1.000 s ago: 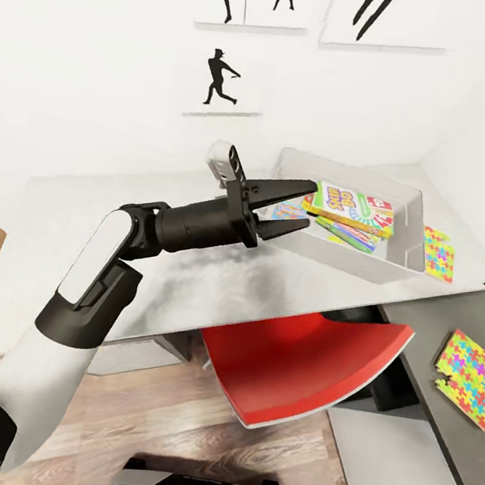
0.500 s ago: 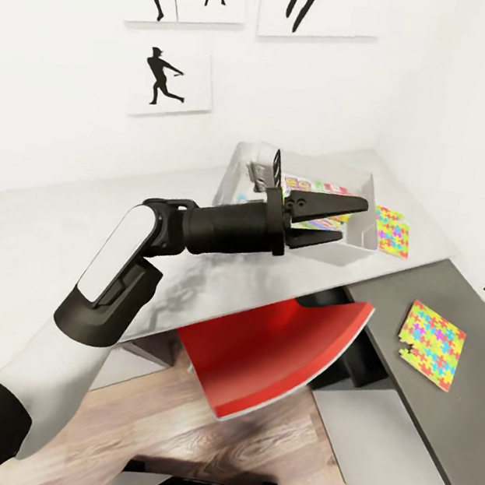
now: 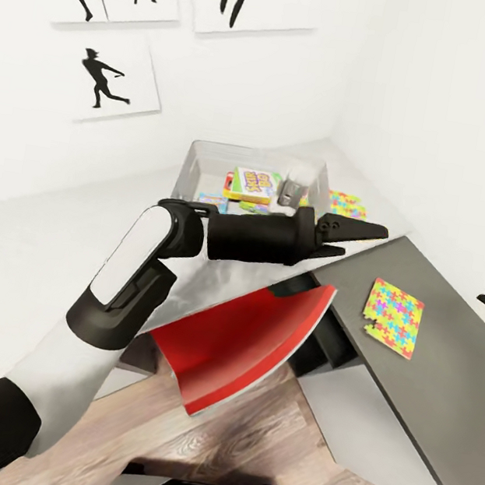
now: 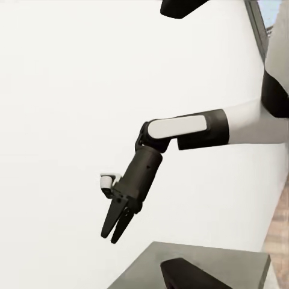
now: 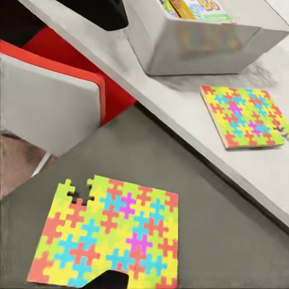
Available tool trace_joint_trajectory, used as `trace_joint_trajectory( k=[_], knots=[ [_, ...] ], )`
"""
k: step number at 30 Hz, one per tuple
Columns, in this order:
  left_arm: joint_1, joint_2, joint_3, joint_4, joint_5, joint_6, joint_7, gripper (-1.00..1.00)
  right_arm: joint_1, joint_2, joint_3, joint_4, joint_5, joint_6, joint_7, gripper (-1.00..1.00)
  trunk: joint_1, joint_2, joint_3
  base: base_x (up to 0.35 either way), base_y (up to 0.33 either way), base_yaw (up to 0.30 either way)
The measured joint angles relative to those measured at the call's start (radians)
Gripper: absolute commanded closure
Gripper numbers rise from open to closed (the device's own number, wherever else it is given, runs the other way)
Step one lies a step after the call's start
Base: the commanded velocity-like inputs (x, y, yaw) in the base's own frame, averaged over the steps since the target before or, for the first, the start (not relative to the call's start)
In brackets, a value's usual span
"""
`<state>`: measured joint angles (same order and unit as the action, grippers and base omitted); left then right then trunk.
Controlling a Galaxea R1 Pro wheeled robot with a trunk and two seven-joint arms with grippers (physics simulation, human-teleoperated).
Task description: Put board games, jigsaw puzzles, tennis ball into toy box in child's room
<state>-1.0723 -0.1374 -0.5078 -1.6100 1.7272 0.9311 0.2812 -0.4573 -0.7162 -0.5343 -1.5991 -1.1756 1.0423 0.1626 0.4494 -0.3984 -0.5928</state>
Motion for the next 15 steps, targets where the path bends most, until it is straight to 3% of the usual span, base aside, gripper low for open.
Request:
trace_joint_trajectory(
  k=[2, 7, 15],
  knots=[
    [-0.011, -0.006, -0.021, 0.0, -0.001, -0.004, 0.073, -1.0, 0.031, -0.001, 0.0, 0.009, 0.005, 0.0, 0.001, -1.0, 0.0, 0.0, 0.001, 0.0, 0.0, -0.274],
    [-0.033, -0.013, -0.044, 0.002, -0.002, -0.014, 0.168, -1.0, 0.092, -0.004, -0.002, 0.017, 0.01, 0.0, 0.009, -1.0, 0.0, 0.0, 0.004, 0.0, 0.0, -0.274],
    [-0.104, -0.016, -0.035, 0.007, 0.0, -0.04, 0.322, -1.0, 0.162, -0.005, -0.006, 0.03, 0.014, 0.0, 0.083, -1.0, 0.0, 0.0, 0.009, 0.0, 0.0, -0.274]
  ],
)
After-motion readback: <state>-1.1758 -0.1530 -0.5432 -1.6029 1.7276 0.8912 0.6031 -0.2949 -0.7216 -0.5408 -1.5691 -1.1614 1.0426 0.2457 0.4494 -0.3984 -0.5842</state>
